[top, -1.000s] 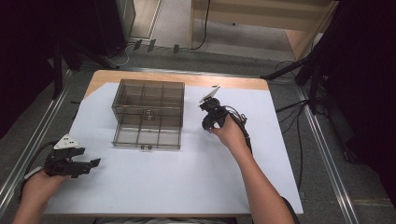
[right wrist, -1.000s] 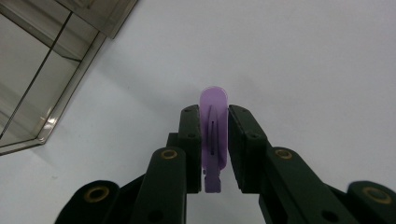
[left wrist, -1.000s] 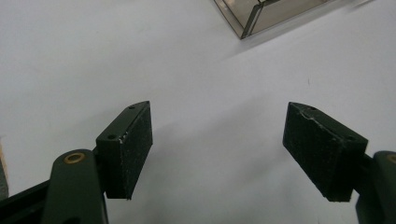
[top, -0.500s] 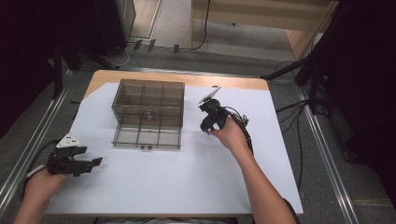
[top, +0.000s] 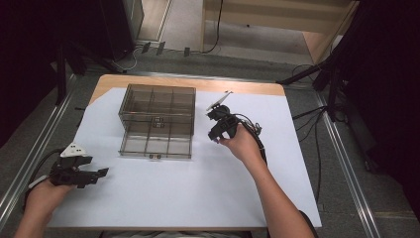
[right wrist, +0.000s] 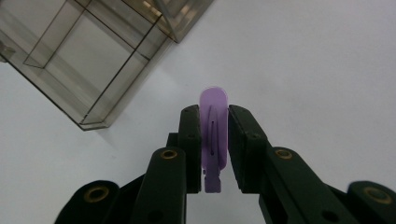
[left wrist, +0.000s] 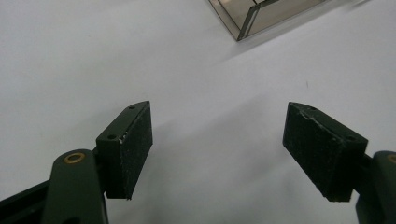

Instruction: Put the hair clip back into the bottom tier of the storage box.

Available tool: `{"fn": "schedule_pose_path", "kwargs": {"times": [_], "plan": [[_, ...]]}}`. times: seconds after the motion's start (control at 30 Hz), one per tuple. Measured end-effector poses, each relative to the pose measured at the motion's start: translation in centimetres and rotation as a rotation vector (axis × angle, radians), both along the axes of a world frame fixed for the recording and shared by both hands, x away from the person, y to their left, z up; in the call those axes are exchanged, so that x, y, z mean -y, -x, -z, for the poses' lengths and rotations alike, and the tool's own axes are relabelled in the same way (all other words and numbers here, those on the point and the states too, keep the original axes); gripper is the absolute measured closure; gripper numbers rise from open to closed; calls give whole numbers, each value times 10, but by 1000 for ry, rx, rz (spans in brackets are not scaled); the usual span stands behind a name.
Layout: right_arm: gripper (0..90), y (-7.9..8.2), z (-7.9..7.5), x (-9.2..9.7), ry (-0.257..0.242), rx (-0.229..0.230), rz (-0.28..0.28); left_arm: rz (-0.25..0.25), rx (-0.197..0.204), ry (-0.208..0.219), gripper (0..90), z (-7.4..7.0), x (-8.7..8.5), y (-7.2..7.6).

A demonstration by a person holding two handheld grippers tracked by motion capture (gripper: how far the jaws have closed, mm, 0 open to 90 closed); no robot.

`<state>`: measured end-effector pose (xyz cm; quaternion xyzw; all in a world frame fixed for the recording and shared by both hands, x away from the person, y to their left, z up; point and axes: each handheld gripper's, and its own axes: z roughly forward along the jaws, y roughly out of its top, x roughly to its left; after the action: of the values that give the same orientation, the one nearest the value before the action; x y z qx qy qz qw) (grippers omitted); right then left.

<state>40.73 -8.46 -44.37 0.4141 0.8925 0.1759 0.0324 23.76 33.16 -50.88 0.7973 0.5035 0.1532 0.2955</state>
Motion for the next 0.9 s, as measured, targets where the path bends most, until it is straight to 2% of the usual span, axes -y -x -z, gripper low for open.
{"fn": "schedule_pose_path", "kwargs": {"times": [0.27, 0.43, 0.8, 0.9], "plan": [[775, 8, -4, -5, -17, 14, -31, -3, 0, -2, 250, 0, 0, 0], [775, 14, -6, -7, -34, 48, -56, -4, 2, -1, 250, 0, -1, 0], [775, 20, -6, -6, -102, 87, -76, -6, 2, -1, 250, 0, -1, 0], [775, 21, -6, -7, -118, 85, -79, -7, 5, 0, 250, 0, -1, 0]]}}
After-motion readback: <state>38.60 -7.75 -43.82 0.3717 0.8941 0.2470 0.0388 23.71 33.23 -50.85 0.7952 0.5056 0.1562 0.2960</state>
